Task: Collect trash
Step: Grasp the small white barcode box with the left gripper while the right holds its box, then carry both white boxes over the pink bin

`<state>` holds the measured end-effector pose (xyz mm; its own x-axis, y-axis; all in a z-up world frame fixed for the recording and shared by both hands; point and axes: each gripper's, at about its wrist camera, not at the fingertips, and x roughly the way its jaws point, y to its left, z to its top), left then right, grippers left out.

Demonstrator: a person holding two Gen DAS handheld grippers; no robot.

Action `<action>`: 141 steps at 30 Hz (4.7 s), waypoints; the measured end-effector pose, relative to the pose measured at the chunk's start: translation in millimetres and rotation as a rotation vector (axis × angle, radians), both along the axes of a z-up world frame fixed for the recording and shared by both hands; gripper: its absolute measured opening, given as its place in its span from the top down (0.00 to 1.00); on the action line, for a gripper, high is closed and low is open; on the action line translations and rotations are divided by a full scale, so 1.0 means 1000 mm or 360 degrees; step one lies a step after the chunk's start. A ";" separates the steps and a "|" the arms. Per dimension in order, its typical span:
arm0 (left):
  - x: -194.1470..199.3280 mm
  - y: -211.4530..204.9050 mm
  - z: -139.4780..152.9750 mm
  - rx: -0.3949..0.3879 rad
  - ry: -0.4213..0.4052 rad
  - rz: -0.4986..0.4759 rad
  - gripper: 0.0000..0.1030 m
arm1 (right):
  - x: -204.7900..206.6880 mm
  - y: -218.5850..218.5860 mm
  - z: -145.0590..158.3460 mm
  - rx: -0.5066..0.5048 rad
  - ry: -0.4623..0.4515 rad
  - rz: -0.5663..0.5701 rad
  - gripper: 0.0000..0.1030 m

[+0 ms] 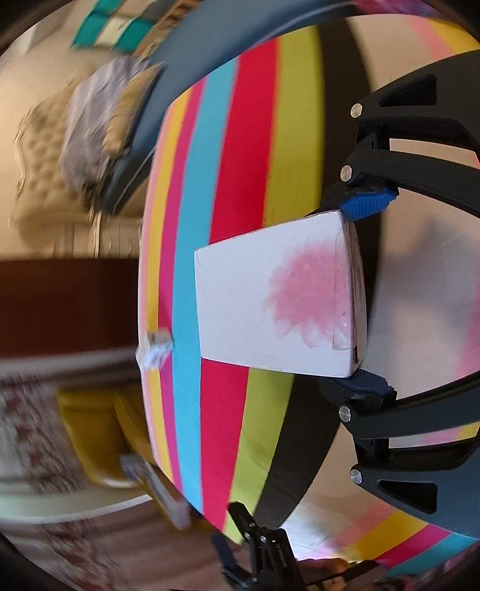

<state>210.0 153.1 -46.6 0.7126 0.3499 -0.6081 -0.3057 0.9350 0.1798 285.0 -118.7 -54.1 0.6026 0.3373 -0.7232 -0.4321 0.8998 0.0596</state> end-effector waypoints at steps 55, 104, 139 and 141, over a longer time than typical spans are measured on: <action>0.090 -0.064 -0.002 -0.0220 0.0085 -0.0362 0.75 | 0.011 -0.035 -0.013 0.0031 0.0125 -0.0301 0.37; -0.059 -0.100 0.002 -0.0100 -0.0047 -0.0518 0.75 | -0.112 -0.019 0.032 0.0247 -0.0219 -0.0125 0.37; -0.054 -0.262 0.000 -0.0028 0.0067 -0.1166 0.75 | -0.155 -0.190 0.037 0.0377 -0.0447 -0.0570 0.37; -0.053 -0.273 0.001 -0.0052 0.0083 -0.1214 0.75 | -0.158 -0.203 0.039 0.0361 -0.0468 -0.0616 0.37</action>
